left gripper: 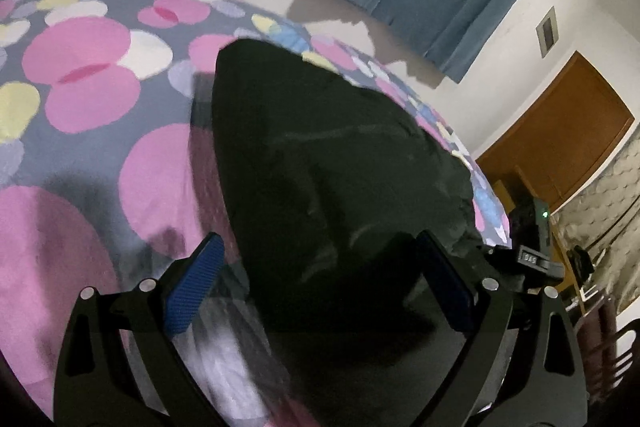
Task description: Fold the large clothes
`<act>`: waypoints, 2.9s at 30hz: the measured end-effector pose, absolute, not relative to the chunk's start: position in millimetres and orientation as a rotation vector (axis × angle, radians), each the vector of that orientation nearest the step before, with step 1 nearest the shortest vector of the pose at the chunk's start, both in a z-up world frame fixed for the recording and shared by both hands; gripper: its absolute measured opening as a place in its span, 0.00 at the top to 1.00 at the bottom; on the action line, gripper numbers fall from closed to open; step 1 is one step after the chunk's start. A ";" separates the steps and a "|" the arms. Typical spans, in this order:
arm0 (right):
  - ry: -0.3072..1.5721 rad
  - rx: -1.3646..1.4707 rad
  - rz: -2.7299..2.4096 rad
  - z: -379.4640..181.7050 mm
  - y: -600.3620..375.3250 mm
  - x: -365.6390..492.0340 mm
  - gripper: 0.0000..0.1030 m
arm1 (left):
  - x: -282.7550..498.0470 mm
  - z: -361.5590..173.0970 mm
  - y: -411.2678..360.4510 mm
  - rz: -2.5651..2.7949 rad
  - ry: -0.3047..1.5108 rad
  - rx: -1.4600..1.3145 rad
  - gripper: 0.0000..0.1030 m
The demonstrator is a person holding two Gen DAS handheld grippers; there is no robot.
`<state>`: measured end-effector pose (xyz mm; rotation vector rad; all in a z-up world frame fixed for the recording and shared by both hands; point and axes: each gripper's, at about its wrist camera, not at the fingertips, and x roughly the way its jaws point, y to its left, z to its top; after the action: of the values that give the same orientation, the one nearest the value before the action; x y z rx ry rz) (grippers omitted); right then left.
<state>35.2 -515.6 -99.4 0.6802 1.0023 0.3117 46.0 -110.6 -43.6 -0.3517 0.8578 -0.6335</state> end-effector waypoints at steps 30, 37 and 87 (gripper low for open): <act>1.062 0.836 0.303 -107.2 -521.3 53.6 0.25 | 72.6 -60.1 -129.2 -0.682 0.964 -0.365 0.07; 1.094 0.899 0.334 -110.7 -515.1 17.2 0.20 | 45.7 -57.7 -129.2 -0.720 0.936 -0.339 0.07; 1.075 0.742 0.452 -128.8 -423.5 100.6 0.56 | 75.3 -57.3 -70.2 -0.546 0.869 -0.338 0.18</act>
<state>100.6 -423.5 -128.8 0.7424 1.0752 0.4517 75.3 -70.2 -57.3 -0.3378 0.8690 -0.5456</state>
